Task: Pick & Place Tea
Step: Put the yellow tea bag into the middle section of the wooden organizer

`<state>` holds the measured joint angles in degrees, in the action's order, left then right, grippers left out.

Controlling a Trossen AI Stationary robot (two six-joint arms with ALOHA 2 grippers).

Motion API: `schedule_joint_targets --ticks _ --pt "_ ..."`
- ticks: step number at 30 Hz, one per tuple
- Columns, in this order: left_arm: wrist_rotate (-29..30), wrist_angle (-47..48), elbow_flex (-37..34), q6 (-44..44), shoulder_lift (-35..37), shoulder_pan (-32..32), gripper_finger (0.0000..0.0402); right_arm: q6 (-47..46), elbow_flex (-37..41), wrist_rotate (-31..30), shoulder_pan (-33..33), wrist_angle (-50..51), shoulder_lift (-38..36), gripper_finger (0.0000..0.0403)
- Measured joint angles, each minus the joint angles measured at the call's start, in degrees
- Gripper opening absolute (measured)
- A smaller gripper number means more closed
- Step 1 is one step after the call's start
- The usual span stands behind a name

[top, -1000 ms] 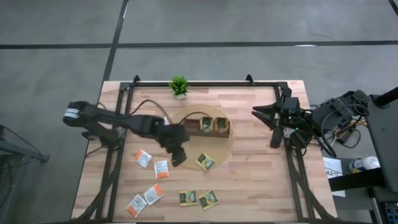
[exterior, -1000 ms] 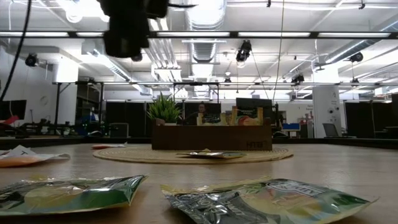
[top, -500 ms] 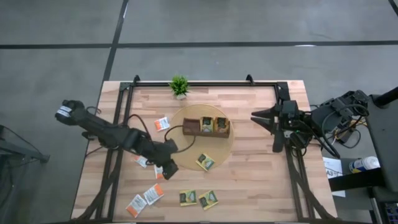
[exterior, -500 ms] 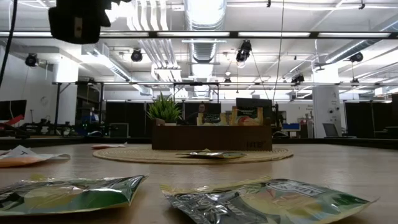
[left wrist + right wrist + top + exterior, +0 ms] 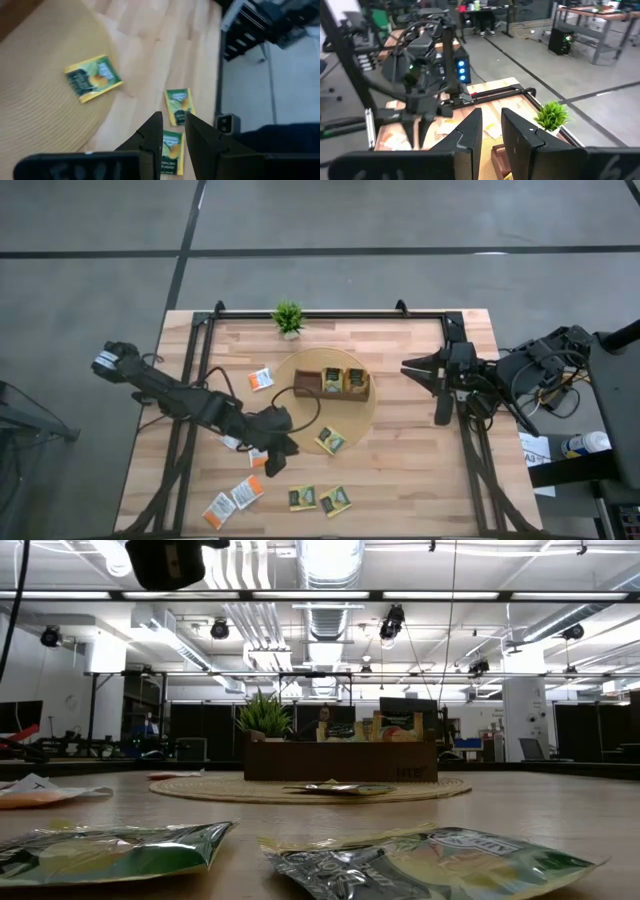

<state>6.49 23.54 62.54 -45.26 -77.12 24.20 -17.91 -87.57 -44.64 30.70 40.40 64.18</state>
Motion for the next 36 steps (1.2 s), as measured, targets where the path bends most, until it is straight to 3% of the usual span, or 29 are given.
schedule_joint_targets --ticks 6,16,23,36 --pt "-6.6 -1.1 0.0 4.9 0.0 -2.3 0.0100 -4.9 0.0 -2.0 0.0 0.1 2.0 0.0068" --pt "-8.8 -1.6 0.0 16.6 -0.6 -6.4 0.0213 -7.7 0.1 -1.8 0.0 1.2 5.4 0.0068" --pt "-8.9 -1.9 2.6 27.4 -5.9 -7.3 0.0222 -18.8 0.1 -1.9 0.0 9.9 5.4 0.0068" --pt "-8.8 9.2 13.2 37.7 -18.5 -9.9 0.0220 -19.6 0.1 -1.9 0.0 10.2 5.4 0.0068"
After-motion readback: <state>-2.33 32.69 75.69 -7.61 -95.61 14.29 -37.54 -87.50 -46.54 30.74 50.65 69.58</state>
